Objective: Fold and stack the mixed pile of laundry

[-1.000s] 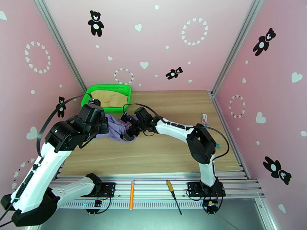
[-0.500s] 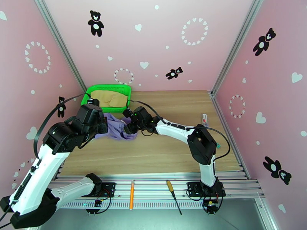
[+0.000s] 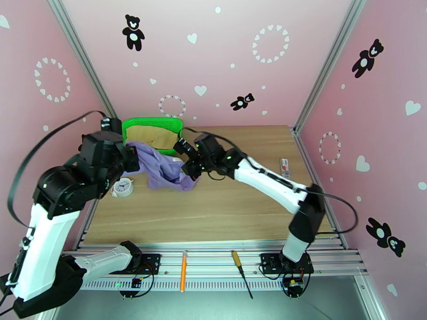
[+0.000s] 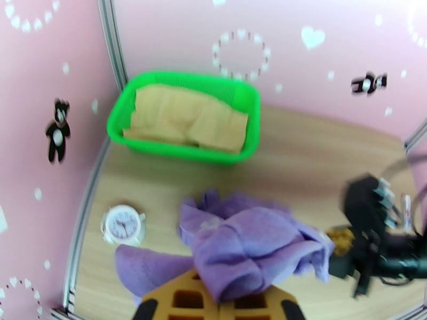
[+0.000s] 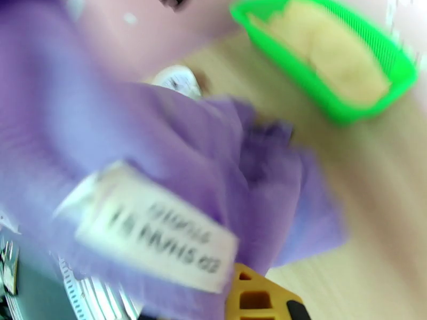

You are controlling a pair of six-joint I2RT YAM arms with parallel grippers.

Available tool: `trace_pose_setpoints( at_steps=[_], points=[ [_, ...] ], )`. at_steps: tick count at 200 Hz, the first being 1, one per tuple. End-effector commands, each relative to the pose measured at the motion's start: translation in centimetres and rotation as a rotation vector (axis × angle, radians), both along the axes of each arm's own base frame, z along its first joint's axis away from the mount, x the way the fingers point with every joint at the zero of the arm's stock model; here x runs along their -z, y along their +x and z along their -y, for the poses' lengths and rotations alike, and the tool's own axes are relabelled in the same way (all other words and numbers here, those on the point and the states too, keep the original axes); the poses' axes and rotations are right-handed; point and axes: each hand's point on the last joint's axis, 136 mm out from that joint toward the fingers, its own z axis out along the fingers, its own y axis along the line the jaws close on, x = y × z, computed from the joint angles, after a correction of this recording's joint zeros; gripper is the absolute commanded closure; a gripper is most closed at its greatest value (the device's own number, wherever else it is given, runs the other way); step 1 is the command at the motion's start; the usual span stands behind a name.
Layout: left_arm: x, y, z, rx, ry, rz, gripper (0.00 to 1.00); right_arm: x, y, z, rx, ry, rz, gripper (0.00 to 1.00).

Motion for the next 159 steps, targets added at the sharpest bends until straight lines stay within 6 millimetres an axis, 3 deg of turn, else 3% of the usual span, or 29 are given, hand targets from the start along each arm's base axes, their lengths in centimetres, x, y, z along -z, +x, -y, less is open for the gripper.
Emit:
trace_pose_setpoints(
  at_steps=[1,33,66,89,106,124,143,159],
  points=[
    [-4.2,0.8,-0.9,-0.018,0.107,0.113,1.00,-6.7,-5.6,3.0,-0.180,0.046,0.071,1.00],
    [-7.3,1.9,-1.7,-0.064,0.205,0.194,1.00,-11.3,-11.3,3.5,-0.389,0.171,0.012,1.00],
    [-9.5,1.9,-3.3,-0.147,0.288,0.240,1.00,-13.0,-16.1,1.2,-0.580,0.256,-0.083,1.00],
    [-11.2,1.4,-4.1,-0.181,0.305,0.284,1.00,-14.0,-18.4,-0.2,-0.668,0.307,-0.124,1.00],
    [-12.1,1.7,-3.8,-0.174,0.306,0.309,1.00,-14.4,-18.6,-0.6,-0.668,0.328,-0.139,1.00],
    [-11.8,3.2,-2.5,-0.143,0.314,0.302,1.00,-13.6,-17.5,-0.3,-0.580,0.299,-0.109,1.00],
    [-10.0,6.2,0.3,-0.078,0.320,0.257,1.00,-11.9,-15.3,1.0,-0.436,0.248,-0.053,1.00],
    [-7.5,9.6,3.5,-0.009,0.312,0.203,1.00,-9.8,-12.3,2.7,-0.281,0.202,-0.037,1.00]
  ],
)
